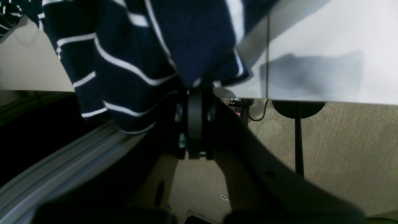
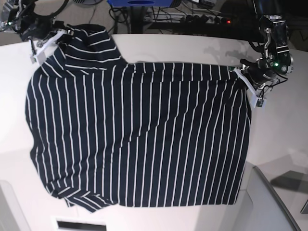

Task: Layout the t-shirt on the table in an organized manner, then fold the t-shirt properly
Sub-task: 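Pull the shoulder corner outward with the right gripper to flatten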

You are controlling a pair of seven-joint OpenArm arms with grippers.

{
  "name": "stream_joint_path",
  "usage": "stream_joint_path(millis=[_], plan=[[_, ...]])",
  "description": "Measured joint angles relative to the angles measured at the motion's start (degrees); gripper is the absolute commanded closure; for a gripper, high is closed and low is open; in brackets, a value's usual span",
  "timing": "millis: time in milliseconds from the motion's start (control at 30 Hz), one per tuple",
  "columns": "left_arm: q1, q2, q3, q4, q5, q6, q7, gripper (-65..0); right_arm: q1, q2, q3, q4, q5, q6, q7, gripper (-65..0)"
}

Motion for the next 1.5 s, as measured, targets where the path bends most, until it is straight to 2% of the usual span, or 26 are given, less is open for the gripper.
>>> stream_joint_path(millis=[467,633,733,800,867,900,967,1067,1167,1200,1300,1500], plan=[[2.62,-0.26,-0.5,0.98,-0.02,0.0,0.04,0.0,0.0,0.02,0.0,0.0,0.0,-0.02,-0.11,-0.8],[2.32,0.15,-7.41,0.98,-0.04,0.02,0.09,-33.4,-0.02,0.04,0.0,0.0,0.0,0.0,-0.11,-0.8],[2.49,-0.33,-9.44,0.98,-0.2,0.0,0.07,-48.1,-0.48,0.09,-0.04,0.0,0.04,0.0,-0.11,-0.8],[2.67,0.11,-11.06,0.98,-0.46,-0.33,0.09,-53.0,-0.81,0.13,-0.37,-0.15,-0.68,-0.24,-0.61,-0.8],[2.82,0.72,-13.31,0.98,-0.46,-0.48,0.11,-53.3,-0.83,0.15,-0.39,-0.37,-0.92,-0.22,-0.79,-0.8],[3.28,0.87,-14.45,0.98,-0.39,-2.01,0.02,-53.3,-0.83,0.2,-0.39,-0.37,-0.87,-0.22,-0.72,-0.8],[4.63,1.73,-17.9,1.46,-1.9,-6.71,-0.04,-53.3,-0.79,0.2,-0.5,-0.37,-0.87,-0.22,-0.7,-0.8],[8.41,3.89,-23.96,1.99,-9.11,-14.05,0.04,-53.3,-0.92,0.22,-0.57,-0.37,-0.92,-0.2,-0.55,-0.8],[12.17,4.79,-27.96,0.96,-15.06,-14.64,0.52,-53.3,-0.96,0.46,-0.48,-0.37,-1.07,-0.22,-0.5,-0.8],[13.07,4.9,-28.98,0.22,-16.46,-13.9,0.33,-53.3,-0.94,0.48,-0.5,-0.37,-1.09,-0.22,-0.52,-0.8],[13.92,5.01,-30.32,-3.39,-20.68,-14.1,0.22,-53.3,-0.96,0.28,-0.61,-0.37,-1.07,-0.22,-0.52,-0.8],[12.94,5.2,-33.16,-7.76,-21.44,-13.97,-1.07,-53.3,-0.96,0.35,-0.61,-0.37,-1.09,-0.22,-0.5,-0.8]])
